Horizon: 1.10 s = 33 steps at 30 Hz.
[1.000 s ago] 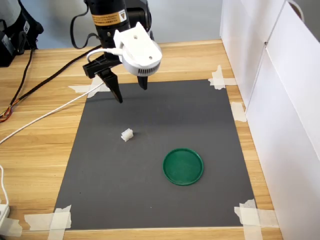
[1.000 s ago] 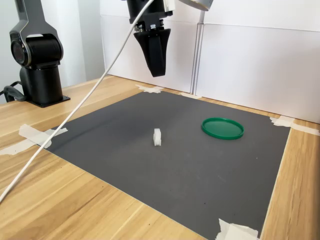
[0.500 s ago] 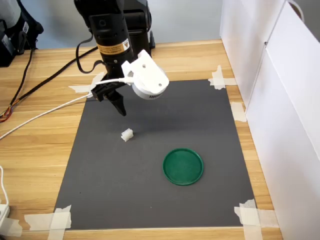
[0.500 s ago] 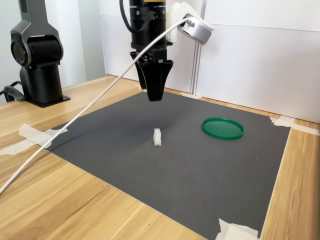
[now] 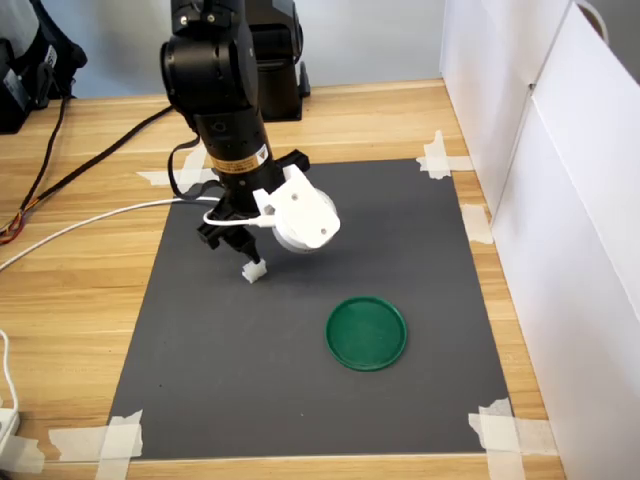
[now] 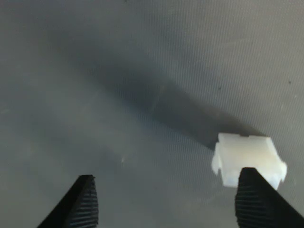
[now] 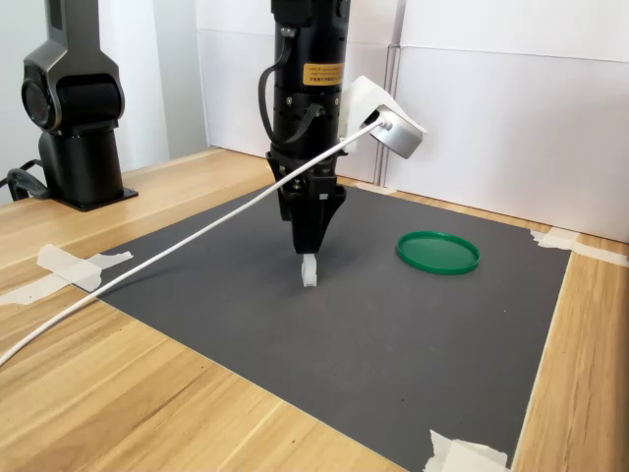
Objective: Grasp a white terminal and put it in the green lid.
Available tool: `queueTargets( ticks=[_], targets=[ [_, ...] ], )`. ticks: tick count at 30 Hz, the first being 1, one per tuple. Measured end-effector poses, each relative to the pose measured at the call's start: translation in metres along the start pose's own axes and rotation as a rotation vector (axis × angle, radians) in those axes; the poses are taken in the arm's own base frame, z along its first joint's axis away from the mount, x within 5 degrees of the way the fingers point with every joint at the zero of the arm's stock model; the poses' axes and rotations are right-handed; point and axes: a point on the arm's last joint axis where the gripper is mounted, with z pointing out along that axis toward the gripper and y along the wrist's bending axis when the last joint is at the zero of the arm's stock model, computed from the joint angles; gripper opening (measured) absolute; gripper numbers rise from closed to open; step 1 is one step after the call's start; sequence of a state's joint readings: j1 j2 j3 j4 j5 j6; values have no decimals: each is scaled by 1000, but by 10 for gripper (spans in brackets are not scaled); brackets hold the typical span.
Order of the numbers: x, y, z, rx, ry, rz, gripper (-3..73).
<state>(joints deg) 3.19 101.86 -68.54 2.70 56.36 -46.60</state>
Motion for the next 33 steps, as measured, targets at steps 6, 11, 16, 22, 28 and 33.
queueTargets(
  ticks=[6, 11, 16, 22, 28, 33],
  targets=[
    [-2, -2, 2, 5, -4, 0, 710],
    [-2, -3, 2, 8, -6, 0, 709],
    [-1, -2, -1, 9, 2, -8, 707],
    [-4, -8, -32, 71, -14, -36, 704],
    [-10, -28, -73, 127, -65, -22, 699],
    [-3, -35, -85, 122, -53, -38, 698]
  ],
)
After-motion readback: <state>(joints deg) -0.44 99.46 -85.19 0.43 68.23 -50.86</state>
